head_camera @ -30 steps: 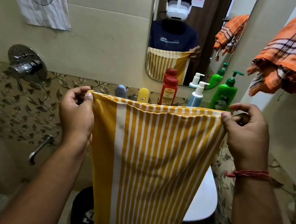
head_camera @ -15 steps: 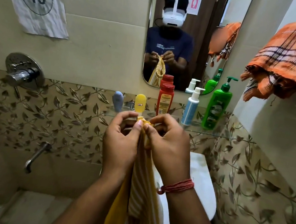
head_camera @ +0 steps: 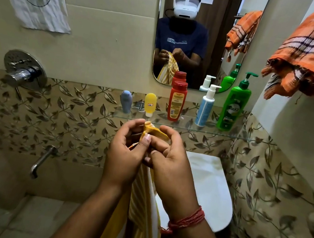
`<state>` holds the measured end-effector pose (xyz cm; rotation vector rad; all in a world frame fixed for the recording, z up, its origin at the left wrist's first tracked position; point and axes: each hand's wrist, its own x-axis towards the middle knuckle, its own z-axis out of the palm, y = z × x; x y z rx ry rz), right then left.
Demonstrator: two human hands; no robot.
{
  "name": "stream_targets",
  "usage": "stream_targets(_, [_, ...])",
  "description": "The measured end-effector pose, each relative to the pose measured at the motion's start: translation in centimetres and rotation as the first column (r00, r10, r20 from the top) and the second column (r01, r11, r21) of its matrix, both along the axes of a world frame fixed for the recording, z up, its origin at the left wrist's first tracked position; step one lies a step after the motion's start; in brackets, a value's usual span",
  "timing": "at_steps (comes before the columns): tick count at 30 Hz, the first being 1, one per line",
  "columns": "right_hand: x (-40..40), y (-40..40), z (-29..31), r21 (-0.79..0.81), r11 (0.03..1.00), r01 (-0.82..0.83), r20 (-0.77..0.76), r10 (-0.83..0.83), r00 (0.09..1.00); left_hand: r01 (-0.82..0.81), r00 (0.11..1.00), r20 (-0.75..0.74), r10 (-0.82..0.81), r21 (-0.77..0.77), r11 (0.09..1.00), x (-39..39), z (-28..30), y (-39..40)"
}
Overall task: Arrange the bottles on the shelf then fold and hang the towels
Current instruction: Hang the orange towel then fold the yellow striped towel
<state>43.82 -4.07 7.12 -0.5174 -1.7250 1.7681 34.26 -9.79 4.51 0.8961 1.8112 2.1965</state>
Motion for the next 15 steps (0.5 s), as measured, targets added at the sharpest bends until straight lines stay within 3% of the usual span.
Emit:
stream_targets(1, [0.2, 0.3, 0.1, -0.055, 0.996, -0.069, -0.013, 0.068, 0.998, -0.021, 1.000, 0.003, 0.021, 0.000, 1.000, -0.3, 0.1, -0.1])
stream_targets(3, [0.7, 0.7, 0.3, -0.016, 0.990, -0.142, -0.006, 0.142, 0.990, -0.056, 0.998, 0.018, 0.056, 0.014, 0.998, -0.9, 0.3, -0.2])
stream_targets(5, [1.1, 2.1, -0.4, 0.294, 0.955, 0.030, 0.089, -0.059, 0.994, -0.055, 0.997, 0.053, 0.052, 0.044, 0.998, -1.2, 0.6, -0.3])
stream_targets(7, [1.4, 4.4, -1.4, 0.663, 0.722, 0.200, 0.141, -0.382, 0.913, -0.050, 0.996, 0.072, 0.045, 0.076, 0.996, -1.3, 0.9, -0.5])
stream_targets(8, [1.6, 5.7, -2.1, 0.691, 0.702, 0.173, 0.184, -0.403, 0.897, -0.045, 0.996, 0.075, 0.038, 0.088, 0.995, -1.3, 1.1, -0.6])
stream_targets(9, [1.9, 6.7, -2.5, 0.603, 0.791, 0.101, 0.257, -0.313, 0.914, -0.031, 0.997, 0.075, 0.024, 0.101, 0.994, -1.3, 1.3, -0.7])
stream_targets(11, [2.1, 8.2, -3.4, 0.258, 0.962, -0.085, 0.279, 0.010, 0.960, 0.023, 0.996, 0.084, -0.035, 0.145, 0.989, -1.4, 1.7, -1.0])
stream_targets(13, [2.2, 9.1, -4.5, 0.080, 0.983, -0.165, 0.191, 0.148, 0.970, 0.062, 0.993, 0.083, -0.080, 0.197, 0.978, -1.5, 2.1, -1.0])
stream_targets(15, [2.1, 9.4, -4.5, 0.044, 0.977, -0.208, 0.119, 0.202, 0.972, 0.050, 0.996, 0.063, -0.066, 0.228, 0.973, -1.8, 2.6, -0.9])
